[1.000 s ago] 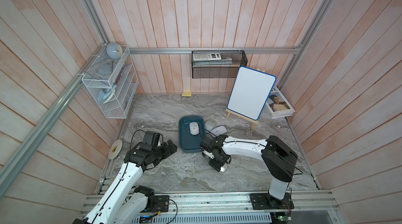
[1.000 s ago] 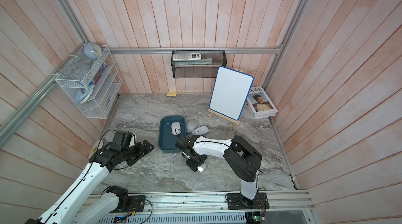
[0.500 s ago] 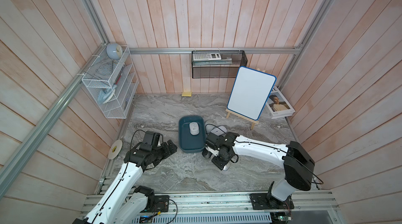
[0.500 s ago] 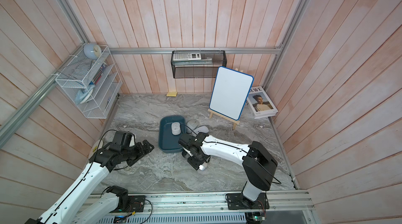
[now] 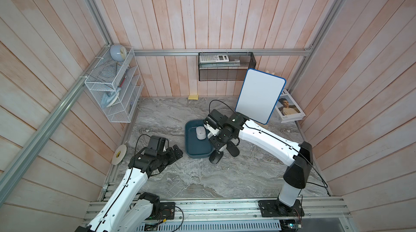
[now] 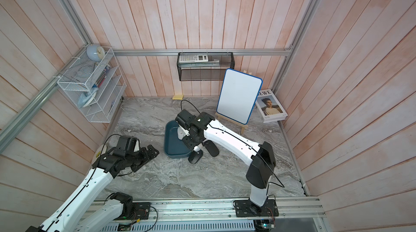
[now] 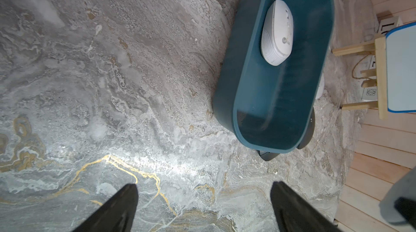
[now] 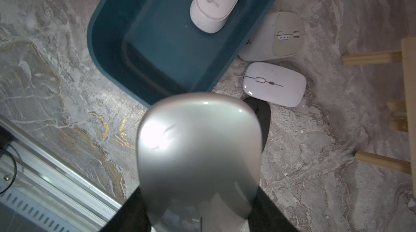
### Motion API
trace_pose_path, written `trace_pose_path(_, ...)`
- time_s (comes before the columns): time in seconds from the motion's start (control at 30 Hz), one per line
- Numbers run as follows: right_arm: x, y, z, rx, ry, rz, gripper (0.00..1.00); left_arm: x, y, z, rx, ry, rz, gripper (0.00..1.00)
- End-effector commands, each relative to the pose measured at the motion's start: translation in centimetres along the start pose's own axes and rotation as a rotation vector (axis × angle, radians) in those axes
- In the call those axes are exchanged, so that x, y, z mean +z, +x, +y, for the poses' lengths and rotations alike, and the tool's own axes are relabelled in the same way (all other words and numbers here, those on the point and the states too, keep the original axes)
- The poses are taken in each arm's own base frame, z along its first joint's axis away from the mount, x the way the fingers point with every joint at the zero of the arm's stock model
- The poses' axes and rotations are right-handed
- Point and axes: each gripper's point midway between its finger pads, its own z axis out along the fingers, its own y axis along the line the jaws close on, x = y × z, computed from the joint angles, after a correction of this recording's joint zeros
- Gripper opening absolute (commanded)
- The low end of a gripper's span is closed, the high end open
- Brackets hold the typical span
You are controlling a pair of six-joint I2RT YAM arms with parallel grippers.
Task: Put the mouse in the storage box
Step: Place the mouse in the storage box.
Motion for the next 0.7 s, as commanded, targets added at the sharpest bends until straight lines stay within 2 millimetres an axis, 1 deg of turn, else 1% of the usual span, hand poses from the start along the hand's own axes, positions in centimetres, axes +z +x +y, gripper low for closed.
trace_pose_path(0.0,1.0,-1.0,-0.8,0.007,0.031,0.081,0.52,-0.8,-0.5,-0.1,0.011,-0.009,-0.022,0.98)
trace_pose_path(0.1,2.1,-3.1,0.3,0.021,0.002,0.106,0.53,-1.0,-0.4,0.1,0.007,-0.009,-0.027,0.98)
trace_pose_path(0.2,3.7,-4.2,1.2,0.058,-0.018,0.132,0.53,-1.0,-0.2,0.2,0.002,-0.006,-0.027,0.98)
trace_pose_path(0.3,5.6,-4.4,1.7,0.108,-0.001,0.171,0.53,-1.0,-0.1,0.3,-0.001,-0.009,-0.026,0.98)
trace_pose_path(0.4,6.8,-4.2,2.1,0.144,0.049,0.186,0.54,-1.0,-0.2,0.3,-0.001,-0.011,-0.028,0.98)
trace_pose_path(0.53,8.6,-3.5,3.4,0.189,0.054,0.198,0.56,-0.8,-0.2,0.3,-0.001,-0.013,-0.027,0.98)
trace_pose_path(0.67,10.3,-3.4,4.0,0.23,0.053,0.204,0.57,-0.8,-0.2,0.4,-0.001,-0.019,-0.025,0.98)
